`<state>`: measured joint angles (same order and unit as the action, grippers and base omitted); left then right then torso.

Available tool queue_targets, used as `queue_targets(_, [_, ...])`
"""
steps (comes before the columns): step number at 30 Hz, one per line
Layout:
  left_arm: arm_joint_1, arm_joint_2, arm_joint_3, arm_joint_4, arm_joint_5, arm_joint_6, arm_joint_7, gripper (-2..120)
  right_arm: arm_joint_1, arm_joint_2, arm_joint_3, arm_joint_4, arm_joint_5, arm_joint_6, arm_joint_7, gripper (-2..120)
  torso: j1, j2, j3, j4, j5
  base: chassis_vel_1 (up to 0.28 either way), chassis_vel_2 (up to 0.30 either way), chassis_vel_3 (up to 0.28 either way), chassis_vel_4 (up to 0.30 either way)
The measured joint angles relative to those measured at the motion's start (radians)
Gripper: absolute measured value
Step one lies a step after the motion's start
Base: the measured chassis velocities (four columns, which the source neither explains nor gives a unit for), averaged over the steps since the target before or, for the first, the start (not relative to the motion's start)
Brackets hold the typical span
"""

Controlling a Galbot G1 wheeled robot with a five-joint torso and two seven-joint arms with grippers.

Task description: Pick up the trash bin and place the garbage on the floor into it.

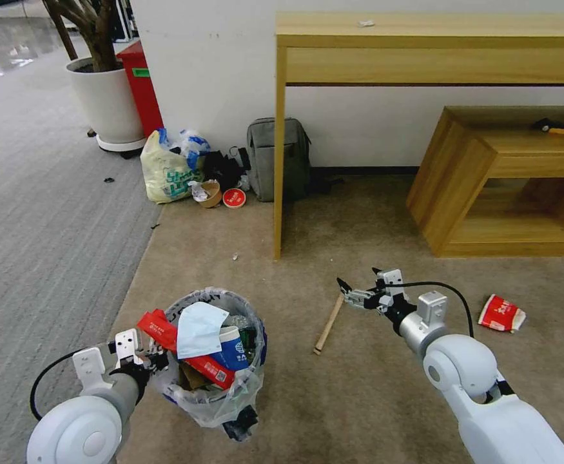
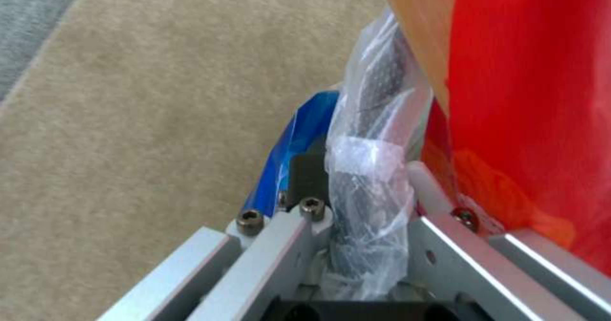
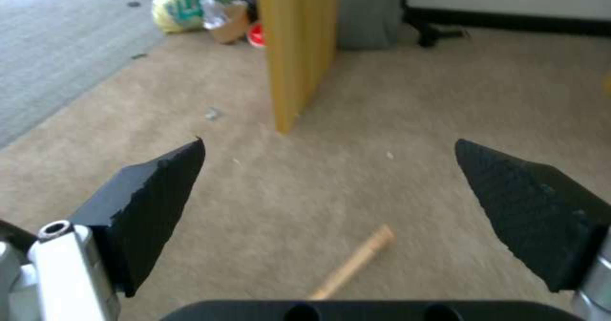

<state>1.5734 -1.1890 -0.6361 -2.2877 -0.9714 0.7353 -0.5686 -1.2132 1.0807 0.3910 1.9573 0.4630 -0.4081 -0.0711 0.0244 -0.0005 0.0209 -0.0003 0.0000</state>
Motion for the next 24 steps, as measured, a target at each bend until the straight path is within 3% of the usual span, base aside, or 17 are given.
queue_targets(8, [0.022,-0.001,-0.012,-0.016,0.005,0.0,0.001,0,0.064,0.052,-0.049,-0.178,0.014,-0.002,0.114,100,0.0,0.0,0.0,0.0,-0.0003,-0.053,-0.058,0.051,0.038])
queue_targets(16, [0.041,-0.007,-0.015,-0.028,0.018,0.0,-0.001,0,0.173,0.164,-0.187,-0.414,0.09,-0.065,0.287,100,0.0,0.0,0.0,0.0,-0.0002,0.0,0.0,0.0,0.0])
queue_targets(24, [0.047,-0.009,-0.015,-0.028,0.024,0.0,-0.001,0,0.27,0.234,-0.268,-0.58,0.14,-0.09,0.383,100,0.0,0.0,0.0,0.0002,-0.0001,0.0,0.0,0.0,0.0])
